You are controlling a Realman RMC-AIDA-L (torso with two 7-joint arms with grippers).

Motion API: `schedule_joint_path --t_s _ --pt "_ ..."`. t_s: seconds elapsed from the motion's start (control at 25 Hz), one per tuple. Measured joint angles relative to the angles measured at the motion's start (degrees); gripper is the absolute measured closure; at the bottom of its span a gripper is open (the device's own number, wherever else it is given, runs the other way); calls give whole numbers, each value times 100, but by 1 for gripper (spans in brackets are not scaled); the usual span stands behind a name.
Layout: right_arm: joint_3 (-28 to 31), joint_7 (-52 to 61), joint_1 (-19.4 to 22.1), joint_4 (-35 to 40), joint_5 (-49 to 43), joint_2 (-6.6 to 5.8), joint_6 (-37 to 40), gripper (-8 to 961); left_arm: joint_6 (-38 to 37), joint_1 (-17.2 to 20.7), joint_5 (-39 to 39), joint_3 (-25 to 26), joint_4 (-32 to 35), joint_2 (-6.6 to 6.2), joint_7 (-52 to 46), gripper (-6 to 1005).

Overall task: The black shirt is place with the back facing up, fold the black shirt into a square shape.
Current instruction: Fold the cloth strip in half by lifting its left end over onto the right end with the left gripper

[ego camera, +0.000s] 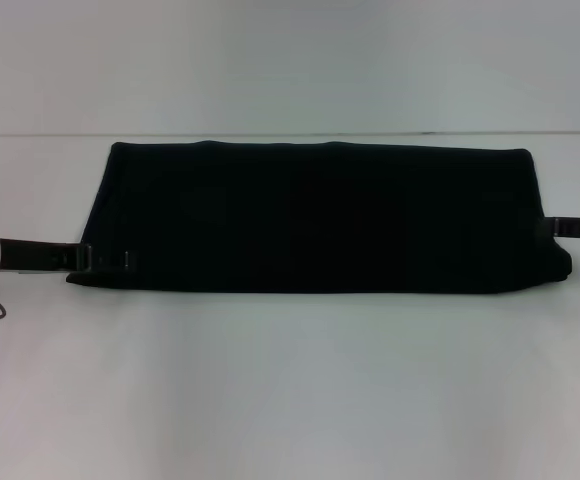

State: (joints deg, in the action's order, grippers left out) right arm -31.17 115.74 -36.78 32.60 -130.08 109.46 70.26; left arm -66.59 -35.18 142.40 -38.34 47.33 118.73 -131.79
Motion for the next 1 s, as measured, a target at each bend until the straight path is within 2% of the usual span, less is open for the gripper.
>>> schedule_joint_path --t_s 0.52,1.0 --pt "-3 2 56 0 0 1 -39 147 167 -8 23 -64 -5 -24 57 431" --pt "-11 233 74 35 -335 -34 -5 148 206 -9 184 -58 10 -33 58 933"
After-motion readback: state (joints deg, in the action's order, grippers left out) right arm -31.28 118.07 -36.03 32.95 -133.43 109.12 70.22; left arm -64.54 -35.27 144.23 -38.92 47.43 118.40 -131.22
